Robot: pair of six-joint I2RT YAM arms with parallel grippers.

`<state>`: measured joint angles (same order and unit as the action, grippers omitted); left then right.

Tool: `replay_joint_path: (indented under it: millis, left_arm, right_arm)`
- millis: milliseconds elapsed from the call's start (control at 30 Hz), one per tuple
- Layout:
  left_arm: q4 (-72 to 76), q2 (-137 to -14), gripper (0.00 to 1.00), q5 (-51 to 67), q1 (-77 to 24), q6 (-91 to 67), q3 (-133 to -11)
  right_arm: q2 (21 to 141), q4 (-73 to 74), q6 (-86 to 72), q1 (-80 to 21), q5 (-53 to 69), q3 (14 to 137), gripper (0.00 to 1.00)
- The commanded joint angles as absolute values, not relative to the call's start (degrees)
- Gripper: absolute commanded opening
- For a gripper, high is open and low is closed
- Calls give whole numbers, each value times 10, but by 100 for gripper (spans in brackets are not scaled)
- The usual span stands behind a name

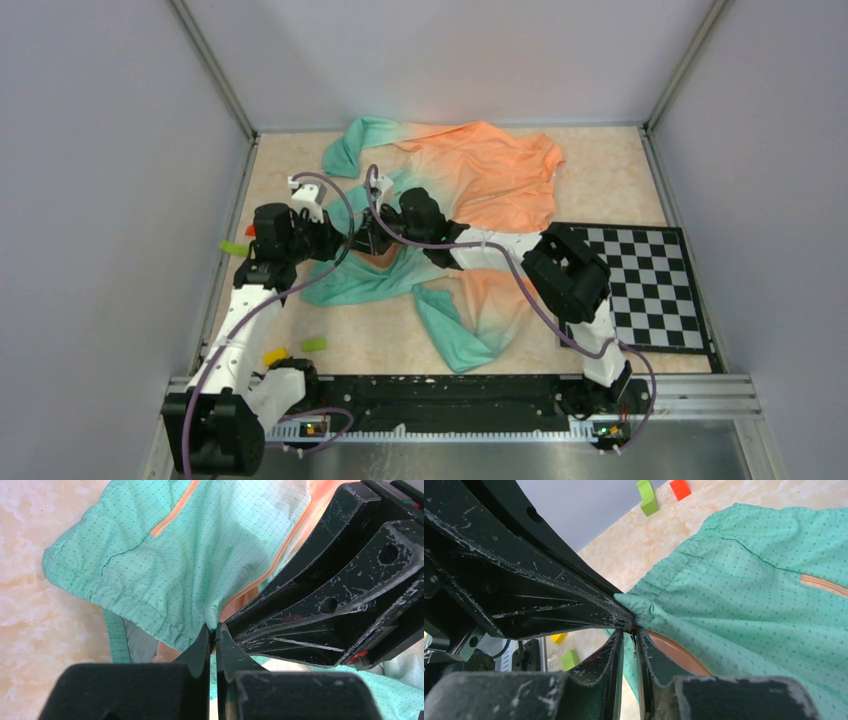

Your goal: Zip up the jacket

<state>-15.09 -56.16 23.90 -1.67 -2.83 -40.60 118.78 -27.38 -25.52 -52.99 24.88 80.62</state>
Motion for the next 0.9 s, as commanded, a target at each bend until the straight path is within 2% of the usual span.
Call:
replay_joint_path:
  millis: [0,167,267,700,867]
  left_arm:
    - [-134,-555,0,255,-19,-28,-406]
    - [-134,-555,0,255,-19,-29,-406]
    - [-134,-555,0,254,-19,-29,-406]
    - [-135,-553,0,252,-19,-28,-406]
    - [-135,-552,0,251,-20,-28,-406]
  right_arm:
    - [1198,-267,-243,-547,219,843,14]
    - [1198,-268,-245,-548,213,846,12]
    - [1199,-272,-248,-548,212,845,15]
    - [1201,-289,-263,-548,199,829,18]
    - [1199,-285,-268,-547,188,825,15]
